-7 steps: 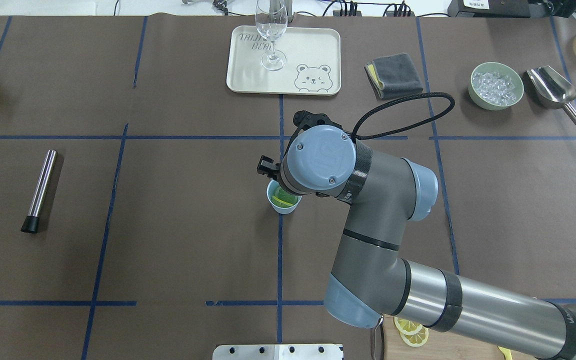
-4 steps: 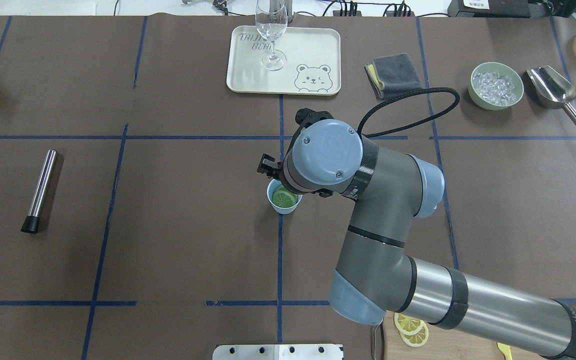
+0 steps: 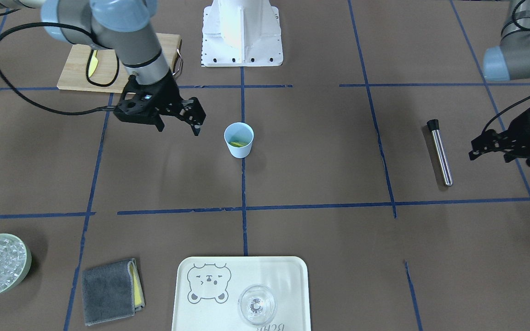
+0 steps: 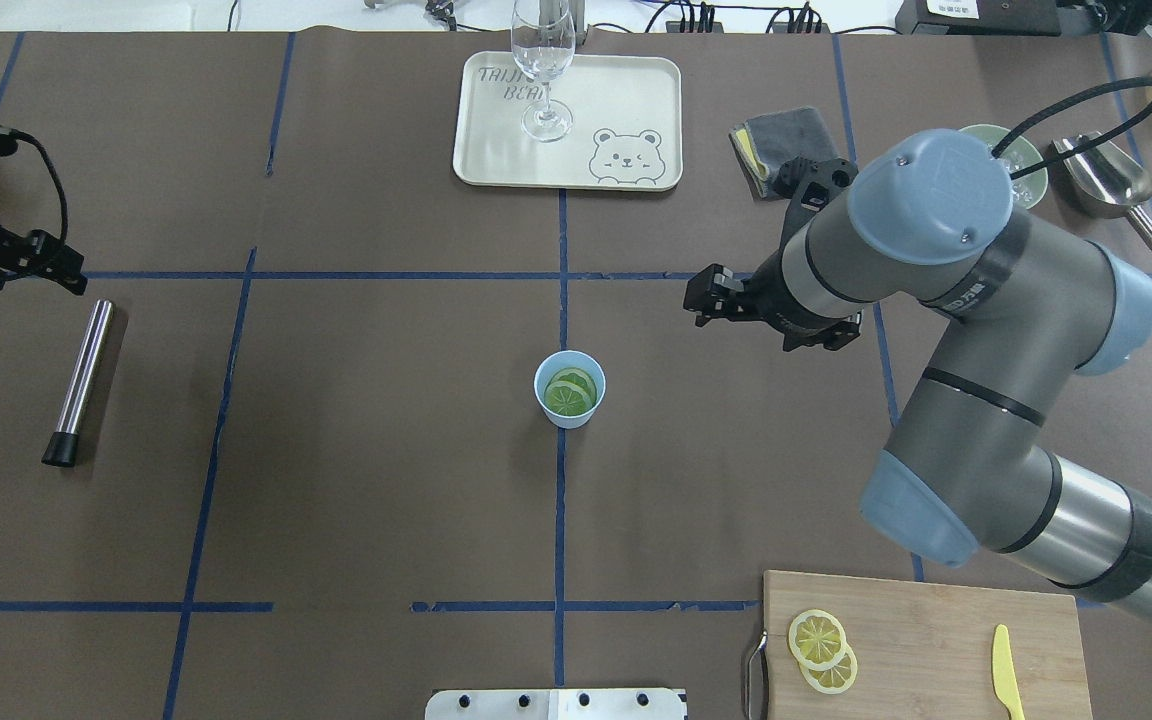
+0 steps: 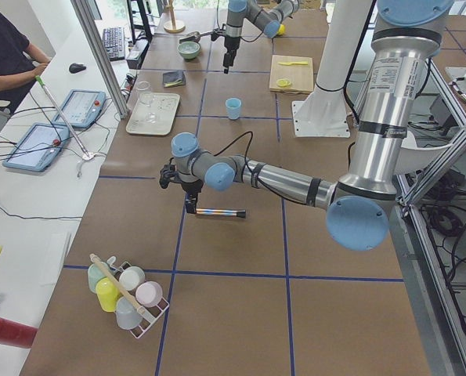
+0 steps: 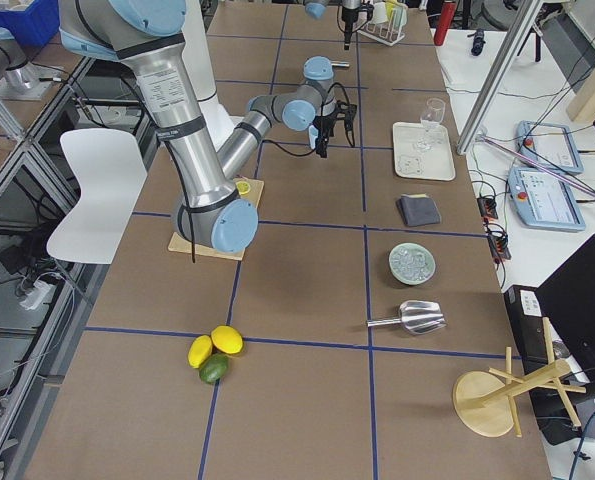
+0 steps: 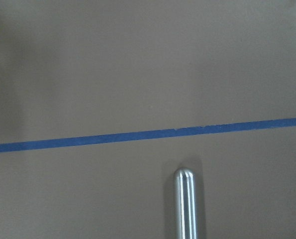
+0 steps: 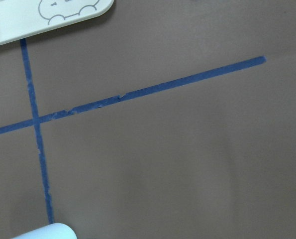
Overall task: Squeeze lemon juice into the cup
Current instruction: 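Raise the right gripper away from the cup while the left gripper grasps the steel muddler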
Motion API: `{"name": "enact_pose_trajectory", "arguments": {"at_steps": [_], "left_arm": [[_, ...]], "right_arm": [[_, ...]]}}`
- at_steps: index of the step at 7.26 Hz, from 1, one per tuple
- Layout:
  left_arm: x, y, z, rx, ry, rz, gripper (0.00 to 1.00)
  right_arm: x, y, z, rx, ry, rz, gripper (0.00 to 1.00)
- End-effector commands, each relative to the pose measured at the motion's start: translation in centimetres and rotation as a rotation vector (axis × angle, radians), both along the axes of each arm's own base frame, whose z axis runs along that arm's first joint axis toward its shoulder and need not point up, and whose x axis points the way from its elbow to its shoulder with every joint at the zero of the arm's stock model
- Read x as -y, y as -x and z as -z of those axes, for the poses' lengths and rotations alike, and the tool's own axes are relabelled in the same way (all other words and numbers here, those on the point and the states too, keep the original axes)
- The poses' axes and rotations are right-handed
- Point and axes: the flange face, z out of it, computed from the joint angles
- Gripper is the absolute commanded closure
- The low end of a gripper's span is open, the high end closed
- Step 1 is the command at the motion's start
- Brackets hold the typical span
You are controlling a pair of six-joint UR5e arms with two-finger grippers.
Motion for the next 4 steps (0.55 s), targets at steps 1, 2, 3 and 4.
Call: {"name": "enact_pose_trajectory", "arguments": {"at_steps": [1,2,3,4], "left_arm": [[0.3,-3.8,-1.7,0.023,-0.011,-0.025,0.01],[0.2,-4.4,-2.5,0.027,-0.007,-0.037,0.02],[-0.1,-5.5,-3.2,0.024,-0.011,-0.055,0.04],[-0.6,-6.7,-3.4,0.025,-0.011,-0.076,0.06]], "right_arm": [[0.3,-1.2,-1.4,-0.014,0.0,0.013,0.0],[0.2,-1.1,-1.4,-0.014,0.0,0.014,0.0],[0.2,-1.1,-1.4,-0.014,0.0,0.014,0.0],[0.2,-1.0,-1.4,-0.014,0.0,0.016,0.0]]}}
